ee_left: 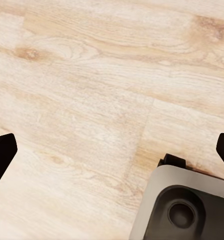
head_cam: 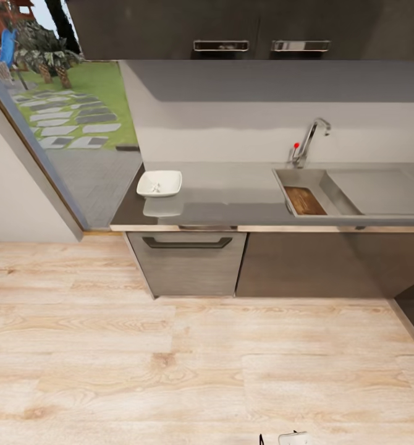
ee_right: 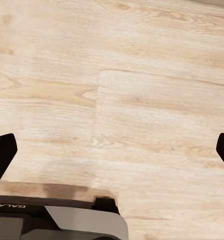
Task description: In the kitchen, take the Vidalia onion out of the sink, dice it on the chopping board with the paring knife, put the diced onion into the bowl on the countertop, then place both the paring knife and the chopping board into the sink.
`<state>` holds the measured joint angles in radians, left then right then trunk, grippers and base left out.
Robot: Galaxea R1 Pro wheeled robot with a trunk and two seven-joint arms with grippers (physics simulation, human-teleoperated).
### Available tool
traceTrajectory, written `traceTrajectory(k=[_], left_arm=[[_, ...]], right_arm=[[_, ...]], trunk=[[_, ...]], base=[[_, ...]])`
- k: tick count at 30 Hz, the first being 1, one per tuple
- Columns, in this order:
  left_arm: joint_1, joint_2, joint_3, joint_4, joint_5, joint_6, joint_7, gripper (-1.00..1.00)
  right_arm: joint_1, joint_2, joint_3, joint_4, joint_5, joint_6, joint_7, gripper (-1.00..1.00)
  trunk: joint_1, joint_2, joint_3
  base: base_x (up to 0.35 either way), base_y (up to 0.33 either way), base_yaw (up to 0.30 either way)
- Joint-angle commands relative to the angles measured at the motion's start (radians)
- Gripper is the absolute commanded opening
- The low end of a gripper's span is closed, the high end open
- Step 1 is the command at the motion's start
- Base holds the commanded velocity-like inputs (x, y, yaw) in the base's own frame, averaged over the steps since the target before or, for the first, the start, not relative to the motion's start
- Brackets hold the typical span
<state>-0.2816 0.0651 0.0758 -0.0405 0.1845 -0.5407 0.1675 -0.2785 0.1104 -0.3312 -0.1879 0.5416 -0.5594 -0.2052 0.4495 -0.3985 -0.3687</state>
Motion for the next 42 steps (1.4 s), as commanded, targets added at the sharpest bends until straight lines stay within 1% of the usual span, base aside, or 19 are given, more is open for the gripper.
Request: traceTrajectory(k=[1,42], left_arm=[[-0.001,0.000,0.007,0.002,-0.004,-0.004,0.000,1.00],[-0.001,0.001,0.007,0.005,-0.004,-0.004,-0.001,1.00]], right_arm=[[-0.001,0.000,-0.005,0.001,0.011,-0.002,-0.006,1.00],[-0.001,-0.001,-0.005,0.013,0.011,-0.002,-0.006,1.00]], trunk=[[0.001,-0.002,0.000],[0.001,-0.002,0.064]], base=[[0.000,0.000,0.000],[0.000,0.000,0.000]])
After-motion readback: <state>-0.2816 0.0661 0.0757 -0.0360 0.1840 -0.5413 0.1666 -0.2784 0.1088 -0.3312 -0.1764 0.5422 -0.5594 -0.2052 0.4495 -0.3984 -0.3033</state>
